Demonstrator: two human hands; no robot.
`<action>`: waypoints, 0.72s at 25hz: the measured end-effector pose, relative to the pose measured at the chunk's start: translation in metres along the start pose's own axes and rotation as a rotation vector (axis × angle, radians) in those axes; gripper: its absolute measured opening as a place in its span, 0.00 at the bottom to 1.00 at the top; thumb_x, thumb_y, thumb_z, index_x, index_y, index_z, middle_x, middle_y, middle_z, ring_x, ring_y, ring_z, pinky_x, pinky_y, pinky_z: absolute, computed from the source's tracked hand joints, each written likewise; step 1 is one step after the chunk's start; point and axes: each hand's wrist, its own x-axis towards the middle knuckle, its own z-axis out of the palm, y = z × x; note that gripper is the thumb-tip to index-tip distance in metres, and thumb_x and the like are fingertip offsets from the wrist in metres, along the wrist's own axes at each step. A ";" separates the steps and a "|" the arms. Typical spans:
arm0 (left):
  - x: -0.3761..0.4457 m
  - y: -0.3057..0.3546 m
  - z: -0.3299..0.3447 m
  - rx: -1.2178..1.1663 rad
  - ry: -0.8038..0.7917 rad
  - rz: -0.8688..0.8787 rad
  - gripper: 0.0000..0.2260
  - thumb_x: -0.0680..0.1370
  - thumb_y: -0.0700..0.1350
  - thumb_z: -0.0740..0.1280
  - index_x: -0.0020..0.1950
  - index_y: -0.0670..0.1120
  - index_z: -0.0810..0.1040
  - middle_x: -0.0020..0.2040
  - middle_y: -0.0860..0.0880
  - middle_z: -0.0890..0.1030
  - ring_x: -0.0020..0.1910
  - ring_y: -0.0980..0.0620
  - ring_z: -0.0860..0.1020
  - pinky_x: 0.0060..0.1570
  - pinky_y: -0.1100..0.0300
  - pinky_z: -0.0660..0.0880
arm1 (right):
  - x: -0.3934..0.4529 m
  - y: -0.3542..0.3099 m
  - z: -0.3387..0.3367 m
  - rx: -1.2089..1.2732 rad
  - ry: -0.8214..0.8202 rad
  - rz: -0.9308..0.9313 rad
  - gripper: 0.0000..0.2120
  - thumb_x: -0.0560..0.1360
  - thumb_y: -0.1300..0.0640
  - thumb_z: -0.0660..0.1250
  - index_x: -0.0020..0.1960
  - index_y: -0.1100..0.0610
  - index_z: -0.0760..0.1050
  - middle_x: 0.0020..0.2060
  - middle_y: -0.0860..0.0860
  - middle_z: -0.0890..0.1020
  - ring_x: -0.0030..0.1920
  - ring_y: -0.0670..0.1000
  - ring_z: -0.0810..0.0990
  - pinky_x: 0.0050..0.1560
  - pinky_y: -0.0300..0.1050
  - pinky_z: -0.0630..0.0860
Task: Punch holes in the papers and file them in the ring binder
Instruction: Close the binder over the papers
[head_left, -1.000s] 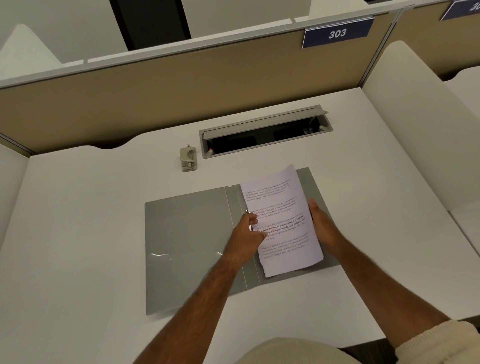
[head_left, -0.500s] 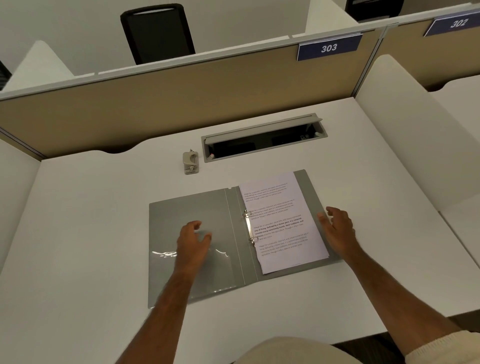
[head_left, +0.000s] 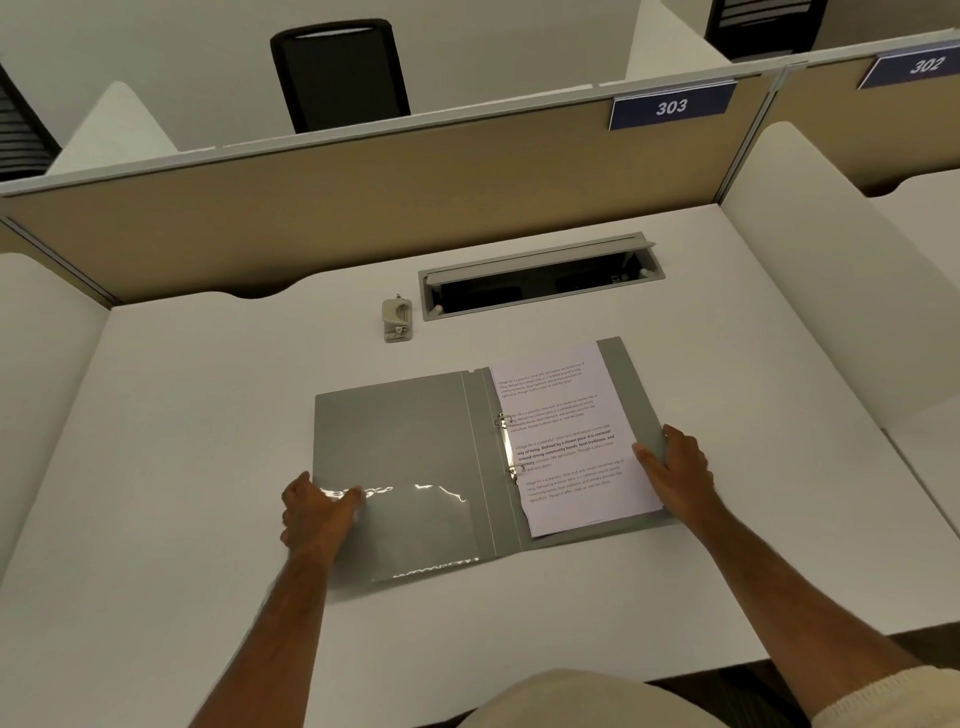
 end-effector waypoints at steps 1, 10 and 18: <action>0.002 -0.002 -0.002 -0.021 -0.018 -0.026 0.39 0.72 0.54 0.78 0.77 0.44 0.65 0.77 0.41 0.67 0.72 0.33 0.69 0.69 0.40 0.67 | -0.002 -0.001 0.000 -0.011 -0.005 -0.001 0.34 0.79 0.41 0.65 0.76 0.59 0.61 0.71 0.61 0.69 0.70 0.64 0.69 0.70 0.65 0.66; 0.004 -0.001 -0.032 -0.284 -0.029 -0.049 0.39 0.71 0.63 0.73 0.77 0.49 0.64 0.73 0.42 0.75 0.70 0.37 0.74 0.71 0.38 0.68 | -0.013 -0.007 0.002 0.109 -0.017 -0.004 0.34 0.79 0.47 0.67 0.78 0.60 0.59 0.72 0.61 0.66 0.72 0.64 0.66 0.70 0.62 0.68; -0.063 0.064 -0.101 -0.258 0.147 0.290 0.19 0.78 0.60 0.69 0.64 0.50 0.78 0.56 0.51 0.81 0.52 0.45 0.81 0.52 0.49 0.79 | -0.024 -0.019 0.012 0.237 -0.048 -0.032 0.32 0.80 0.48 0.66 0.78 0.58 0.59 0.73 0.58 0.65 0.72 0.60 0.68 0.71 0.56 0.67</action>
